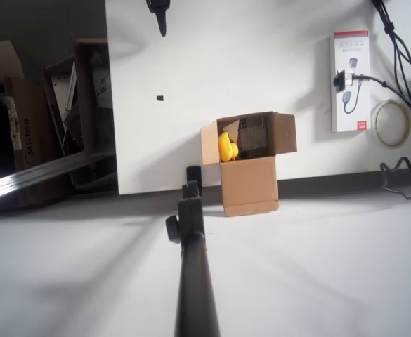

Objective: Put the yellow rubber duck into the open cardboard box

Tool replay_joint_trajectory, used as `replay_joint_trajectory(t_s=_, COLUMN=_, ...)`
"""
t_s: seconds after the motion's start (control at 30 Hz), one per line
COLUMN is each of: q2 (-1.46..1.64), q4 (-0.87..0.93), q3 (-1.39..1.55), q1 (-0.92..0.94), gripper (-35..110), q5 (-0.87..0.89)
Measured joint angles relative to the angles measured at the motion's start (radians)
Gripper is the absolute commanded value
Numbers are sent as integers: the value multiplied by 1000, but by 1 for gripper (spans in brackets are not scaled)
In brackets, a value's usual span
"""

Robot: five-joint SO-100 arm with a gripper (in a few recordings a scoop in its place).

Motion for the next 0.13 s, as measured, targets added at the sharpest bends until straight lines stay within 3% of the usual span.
replay_joint_trajectory(t_s=0.13, q2=0, q4=0, q3=0, q1=0, gripper=0, q5=0)
